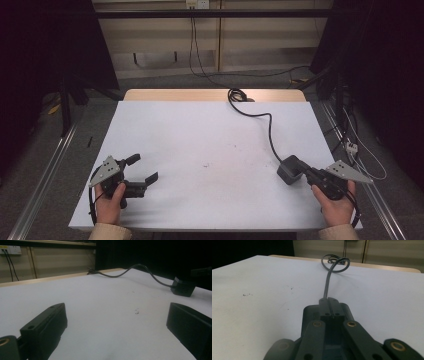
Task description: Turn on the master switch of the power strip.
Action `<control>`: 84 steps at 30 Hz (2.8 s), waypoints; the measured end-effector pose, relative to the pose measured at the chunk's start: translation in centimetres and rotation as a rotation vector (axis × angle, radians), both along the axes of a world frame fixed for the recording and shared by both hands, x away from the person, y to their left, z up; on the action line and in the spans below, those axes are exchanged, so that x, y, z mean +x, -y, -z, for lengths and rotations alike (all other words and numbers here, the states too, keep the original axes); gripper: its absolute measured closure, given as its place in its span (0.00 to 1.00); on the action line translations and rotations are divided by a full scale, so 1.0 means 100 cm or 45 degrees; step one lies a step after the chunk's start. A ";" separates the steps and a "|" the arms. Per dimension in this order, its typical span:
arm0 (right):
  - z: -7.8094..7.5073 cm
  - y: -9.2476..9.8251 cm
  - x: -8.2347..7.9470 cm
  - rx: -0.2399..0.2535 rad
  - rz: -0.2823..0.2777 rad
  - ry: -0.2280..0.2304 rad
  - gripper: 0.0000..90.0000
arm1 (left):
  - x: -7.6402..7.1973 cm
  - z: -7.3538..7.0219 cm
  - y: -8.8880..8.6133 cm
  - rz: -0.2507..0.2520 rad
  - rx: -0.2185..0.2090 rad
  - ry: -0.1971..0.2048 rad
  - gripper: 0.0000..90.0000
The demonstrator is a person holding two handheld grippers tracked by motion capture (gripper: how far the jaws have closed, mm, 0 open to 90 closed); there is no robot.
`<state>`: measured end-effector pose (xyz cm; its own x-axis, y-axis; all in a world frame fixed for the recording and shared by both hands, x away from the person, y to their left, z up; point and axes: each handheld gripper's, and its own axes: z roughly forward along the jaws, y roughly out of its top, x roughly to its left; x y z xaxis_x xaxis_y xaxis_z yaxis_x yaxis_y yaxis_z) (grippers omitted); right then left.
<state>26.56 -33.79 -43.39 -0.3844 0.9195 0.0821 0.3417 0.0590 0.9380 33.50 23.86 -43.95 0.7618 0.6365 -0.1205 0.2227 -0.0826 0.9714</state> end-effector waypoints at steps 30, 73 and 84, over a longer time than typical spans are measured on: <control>0.000 -0.008 0.003 0.046 -0.026 0.006 0.80 | 0.000 0.000 0.000 0.002 -0.003 0.003 0.03; 0.001 -0.010 0.005 0.088 0.011 -0.010 0.42 | 0.000 0.000 -0.001 0.003 -0.005 0.004 0.03; 0.002 -0.014 0.004 0.075 -0.014 -0.011 0.28 | 0.001 0.000 0.000 0.004 -0.005 0.002 0.03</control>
<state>26.95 -32.37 -43.62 -0.3934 0.9087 0.1393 0.3494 0.0076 0.9369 33.55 23.89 -43.94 0.7642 0.6334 -0.1216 0.2206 -0.0795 0.9721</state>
